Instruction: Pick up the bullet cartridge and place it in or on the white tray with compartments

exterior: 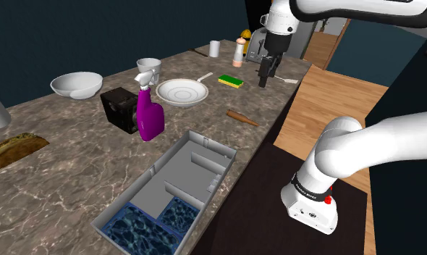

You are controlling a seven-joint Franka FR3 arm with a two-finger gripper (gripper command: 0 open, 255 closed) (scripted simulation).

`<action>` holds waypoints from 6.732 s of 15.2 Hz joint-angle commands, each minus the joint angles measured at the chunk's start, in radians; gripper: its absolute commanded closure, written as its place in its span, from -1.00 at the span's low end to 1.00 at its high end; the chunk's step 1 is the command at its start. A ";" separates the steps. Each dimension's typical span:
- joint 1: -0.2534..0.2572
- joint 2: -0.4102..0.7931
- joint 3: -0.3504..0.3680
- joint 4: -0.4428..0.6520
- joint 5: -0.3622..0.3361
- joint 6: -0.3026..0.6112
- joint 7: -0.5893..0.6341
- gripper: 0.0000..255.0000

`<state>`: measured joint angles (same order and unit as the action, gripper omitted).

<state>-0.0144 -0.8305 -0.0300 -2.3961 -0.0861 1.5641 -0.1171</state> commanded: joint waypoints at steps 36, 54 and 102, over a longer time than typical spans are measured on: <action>0.011 0.193 -0.046 -0.394 -0.011 0.625 -0.008 1.00; 0.016 0.115 -0.036 -0.236 0.002 0.389 -0.017 1.00; 0.219 0.580 0.688 0.215 0.197 0.411 0.807 1.00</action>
<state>0.2046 -0.2552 0.6548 -2.1696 0.1127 1.9589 0.6860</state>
